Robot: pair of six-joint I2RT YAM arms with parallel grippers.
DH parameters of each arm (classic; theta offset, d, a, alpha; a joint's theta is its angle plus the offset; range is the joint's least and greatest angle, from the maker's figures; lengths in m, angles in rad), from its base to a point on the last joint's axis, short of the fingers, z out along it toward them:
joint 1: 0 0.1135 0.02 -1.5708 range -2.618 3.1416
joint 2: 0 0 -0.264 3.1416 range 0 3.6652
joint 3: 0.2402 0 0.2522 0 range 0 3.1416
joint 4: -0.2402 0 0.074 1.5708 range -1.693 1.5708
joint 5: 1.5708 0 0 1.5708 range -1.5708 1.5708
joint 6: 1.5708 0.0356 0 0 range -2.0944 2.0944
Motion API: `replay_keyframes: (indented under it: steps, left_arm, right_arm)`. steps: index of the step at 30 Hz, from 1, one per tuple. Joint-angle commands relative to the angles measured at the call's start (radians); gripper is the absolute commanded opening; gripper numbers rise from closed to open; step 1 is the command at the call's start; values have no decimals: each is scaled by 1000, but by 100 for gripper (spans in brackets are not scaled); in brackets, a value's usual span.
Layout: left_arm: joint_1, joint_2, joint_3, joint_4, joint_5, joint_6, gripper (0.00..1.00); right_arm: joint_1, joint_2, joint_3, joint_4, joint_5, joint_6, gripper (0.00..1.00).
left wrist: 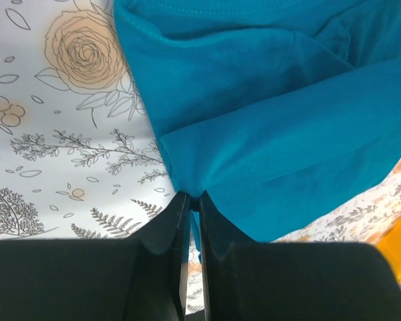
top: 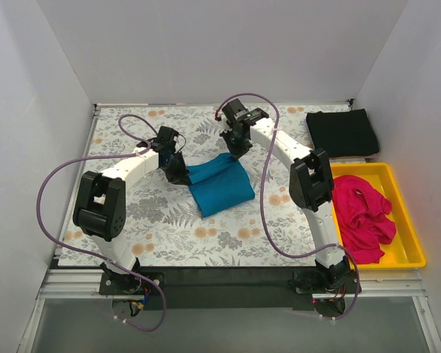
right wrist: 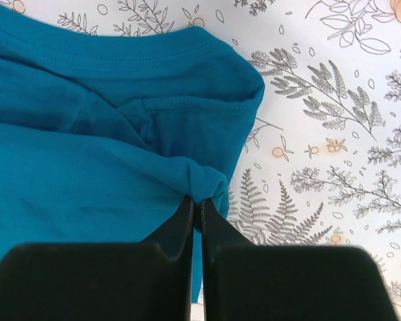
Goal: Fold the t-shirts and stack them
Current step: Fold the tshirt
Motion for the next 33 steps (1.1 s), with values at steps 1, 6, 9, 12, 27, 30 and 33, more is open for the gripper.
replay_keyframes:
  steps: [1,6,9,12,27,30,33]
  left_arm:
    - [20,-13,-24,48,-58,-10,0]
    - [24,-7,-41,89,-83,-24,0]
    - [26,-2,-40,89,-95,-24,0]
    - [26,4,-37,86,-100,-20,2]
    - [-31,-247,-57,3,-166,26,59]
    - [-100,-286,-154,101,-68,31,43]
    - [-106,-254,-228,211,23,8,33]
  right_arm:
    - [-12,14,-30,102,-2,-26,1]
    - [-15,18,-64,138,-5,-20,1]
    - [-19,17,-87,156,-5,-19,1]
    - [-19,9,-94,165,8,-11,11]
    - [-18,-325,-358,301,-137,-10,44]
    - [-19,-356,-485,391,-234,-2,43]
    - [-19,-319,-516,434,-318,-2,39]
